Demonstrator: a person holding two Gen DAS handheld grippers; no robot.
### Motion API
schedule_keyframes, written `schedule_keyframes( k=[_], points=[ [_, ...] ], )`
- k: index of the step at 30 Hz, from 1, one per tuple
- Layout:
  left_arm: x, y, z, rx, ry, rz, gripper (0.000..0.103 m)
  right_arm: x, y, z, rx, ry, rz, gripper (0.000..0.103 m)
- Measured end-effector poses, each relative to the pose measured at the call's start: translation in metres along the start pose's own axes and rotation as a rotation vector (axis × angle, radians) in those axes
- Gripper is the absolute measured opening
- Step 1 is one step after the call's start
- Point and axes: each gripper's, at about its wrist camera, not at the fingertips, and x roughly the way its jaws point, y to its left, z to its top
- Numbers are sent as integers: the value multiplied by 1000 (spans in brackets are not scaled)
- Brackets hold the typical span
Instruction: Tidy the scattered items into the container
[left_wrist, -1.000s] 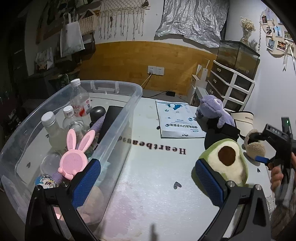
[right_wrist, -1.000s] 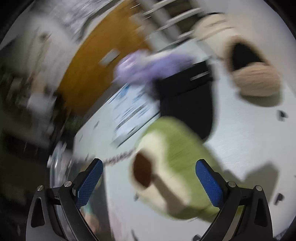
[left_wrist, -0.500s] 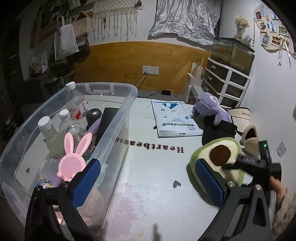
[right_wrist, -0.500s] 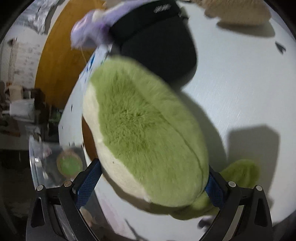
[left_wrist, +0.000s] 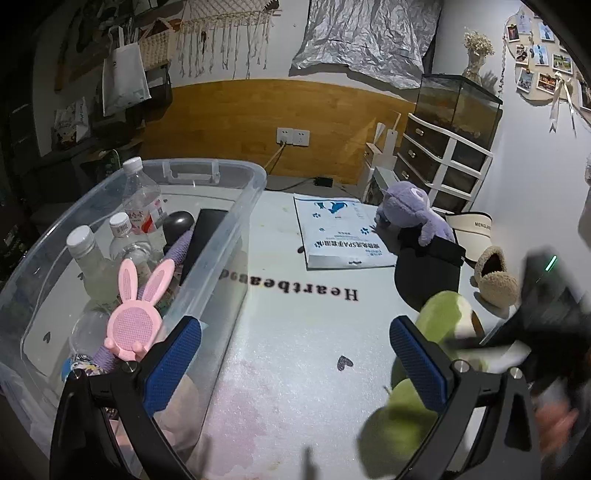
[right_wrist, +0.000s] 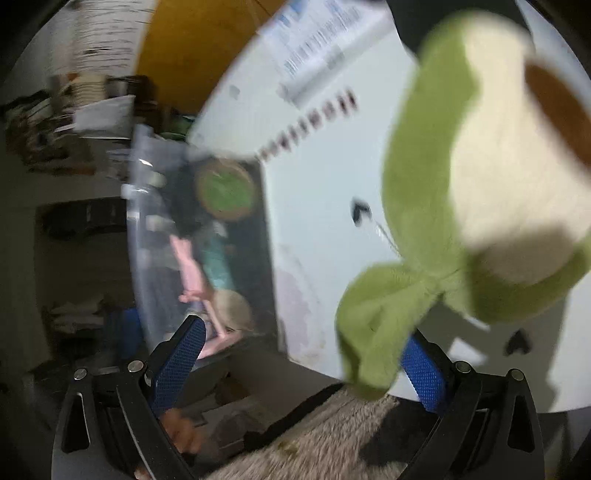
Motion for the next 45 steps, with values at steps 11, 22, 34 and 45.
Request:
schedule_keyframes(
  k=[11,22,34,45],
  points=[
    [5,-30,-10,57,52,-85,103,-49,-33,91,-72,-347,-450,101],
    [11,-42,-14,61,82,-100,103,-16,-69,30,9,-211,-517,101],
    [7,-56,-16,78,64,-126,103,-37,-70,20,86,-144,-366,103],
    [2,-51,-20,57,70,-80,103,-7,-110,36,-142,-54,-325,103]
  ],
)
